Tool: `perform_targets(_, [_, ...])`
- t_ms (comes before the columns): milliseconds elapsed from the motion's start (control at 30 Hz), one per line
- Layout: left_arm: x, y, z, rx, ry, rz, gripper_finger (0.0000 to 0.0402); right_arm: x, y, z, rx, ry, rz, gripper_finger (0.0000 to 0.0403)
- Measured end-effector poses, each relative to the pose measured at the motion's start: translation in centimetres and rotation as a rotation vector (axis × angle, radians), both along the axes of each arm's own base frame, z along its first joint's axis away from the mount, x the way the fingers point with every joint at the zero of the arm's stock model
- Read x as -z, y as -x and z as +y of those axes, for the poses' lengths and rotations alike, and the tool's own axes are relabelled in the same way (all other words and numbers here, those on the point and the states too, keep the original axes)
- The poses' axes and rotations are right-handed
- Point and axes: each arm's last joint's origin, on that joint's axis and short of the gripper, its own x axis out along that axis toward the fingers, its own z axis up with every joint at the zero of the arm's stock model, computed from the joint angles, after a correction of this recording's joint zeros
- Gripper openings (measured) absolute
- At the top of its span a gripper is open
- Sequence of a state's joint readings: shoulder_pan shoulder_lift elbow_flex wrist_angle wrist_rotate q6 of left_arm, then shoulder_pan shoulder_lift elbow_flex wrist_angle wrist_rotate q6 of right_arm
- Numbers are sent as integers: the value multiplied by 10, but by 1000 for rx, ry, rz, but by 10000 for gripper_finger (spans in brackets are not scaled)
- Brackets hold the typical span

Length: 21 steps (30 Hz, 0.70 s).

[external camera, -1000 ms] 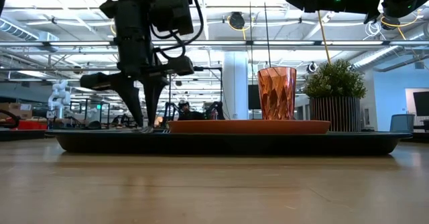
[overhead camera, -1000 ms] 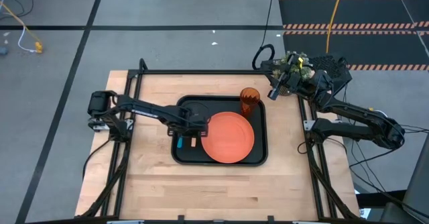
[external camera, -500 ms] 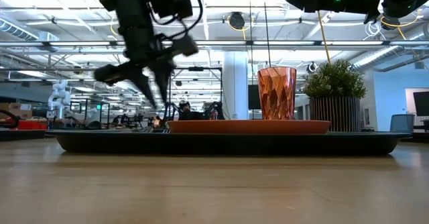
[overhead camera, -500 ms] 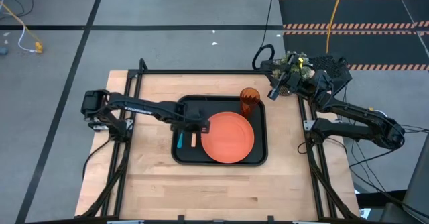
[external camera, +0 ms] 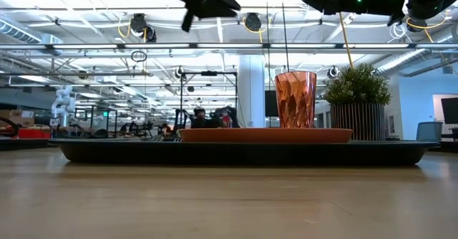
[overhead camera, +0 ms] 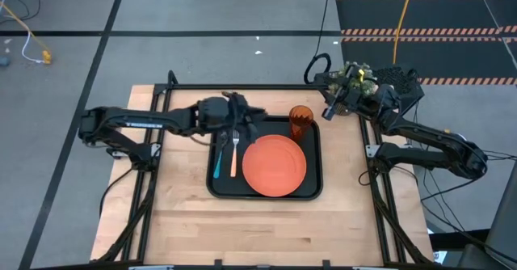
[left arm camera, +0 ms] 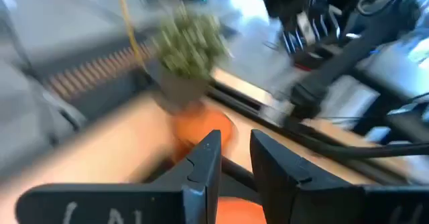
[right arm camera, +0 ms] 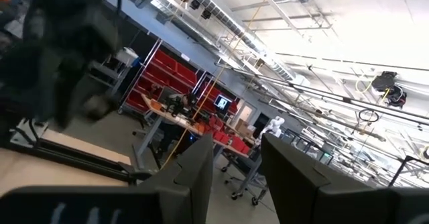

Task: Pick and place plate/cup/fork/spoon on tray
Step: Adjust the blue spoon on the black serving tray

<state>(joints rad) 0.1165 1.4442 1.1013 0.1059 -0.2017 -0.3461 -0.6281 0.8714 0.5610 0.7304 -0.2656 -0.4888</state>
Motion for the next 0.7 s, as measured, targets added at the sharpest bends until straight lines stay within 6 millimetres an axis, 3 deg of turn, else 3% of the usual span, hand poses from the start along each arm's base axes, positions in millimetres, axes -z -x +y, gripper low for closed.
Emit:
perform_targets(100, [-11, 8, 2, -83, -210, 42, 81, 2, -2, -2, 4, 1, 8, 118])
perform_targets(233, [1, 16, 5, -231, -321, 248, 81, 5, -6, -5, 2, -7, 11, 118])
perform_targets(467, [52, 40, 14, -341, -145, 617, 81, 10, -14, -11, -24, -76, -23, 118])
perform_targets(700, [112, 60, 15, -394, -70, 649, 81, 12, -19, -14, -50, -132, -58, 118])
